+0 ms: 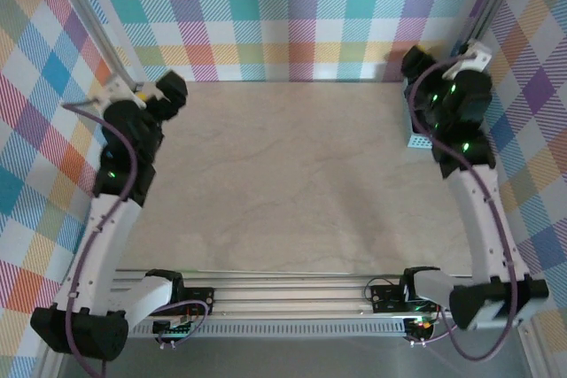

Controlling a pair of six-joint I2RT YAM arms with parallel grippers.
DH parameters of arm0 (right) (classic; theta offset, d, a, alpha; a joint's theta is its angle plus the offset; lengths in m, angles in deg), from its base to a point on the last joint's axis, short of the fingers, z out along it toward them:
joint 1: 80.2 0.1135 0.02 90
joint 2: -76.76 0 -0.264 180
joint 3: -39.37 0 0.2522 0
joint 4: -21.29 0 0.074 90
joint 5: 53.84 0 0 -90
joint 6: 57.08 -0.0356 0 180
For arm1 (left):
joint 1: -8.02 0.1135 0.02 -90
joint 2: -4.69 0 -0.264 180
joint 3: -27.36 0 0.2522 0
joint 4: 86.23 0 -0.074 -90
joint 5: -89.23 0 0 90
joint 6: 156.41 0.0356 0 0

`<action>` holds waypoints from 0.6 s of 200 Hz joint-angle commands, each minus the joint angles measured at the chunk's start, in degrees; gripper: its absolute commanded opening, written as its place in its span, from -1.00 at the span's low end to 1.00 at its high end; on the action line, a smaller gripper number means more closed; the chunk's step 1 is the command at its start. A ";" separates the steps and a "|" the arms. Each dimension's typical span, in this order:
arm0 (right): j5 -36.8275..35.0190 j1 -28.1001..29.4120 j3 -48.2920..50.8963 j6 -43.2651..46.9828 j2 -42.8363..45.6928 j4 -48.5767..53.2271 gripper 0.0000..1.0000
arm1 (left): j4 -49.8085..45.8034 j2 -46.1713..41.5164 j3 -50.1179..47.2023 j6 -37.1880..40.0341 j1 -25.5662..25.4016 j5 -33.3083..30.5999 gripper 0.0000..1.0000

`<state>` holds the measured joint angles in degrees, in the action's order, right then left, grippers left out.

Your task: Fold and stack the t-shirts

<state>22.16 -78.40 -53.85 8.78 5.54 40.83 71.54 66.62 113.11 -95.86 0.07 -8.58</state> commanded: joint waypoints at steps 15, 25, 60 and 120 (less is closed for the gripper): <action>8.16 -11.28 1.83 -16.23 -13.78 9.40 0.94 | -19.10 8.39 10.41 -4.26 -8.35 18.40 1.00; 10.65 -12.95 -0.01 -17.27 -18.05 9.51 0.92 | -20.16 8.84 10.64 -3.38 -11.33 18.27 1.00; 13.56 -14.70 -7.63 -18.13 -30.67 10.04 0.95 | -19.63 6.31 3.04 -1.89 -20.36 13.82 1.00; 19.31 -16.13 -16.15 -24.99 -45.66 12.04 0.63 | -16.35 4.12 -5.70 -5.36 -22.90 11.36 1.00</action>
<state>37.15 -93.92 -65.89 -12.64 -36.78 52.74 54.19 72.61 108.10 -100.11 -22.35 4.12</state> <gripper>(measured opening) 0.853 0.997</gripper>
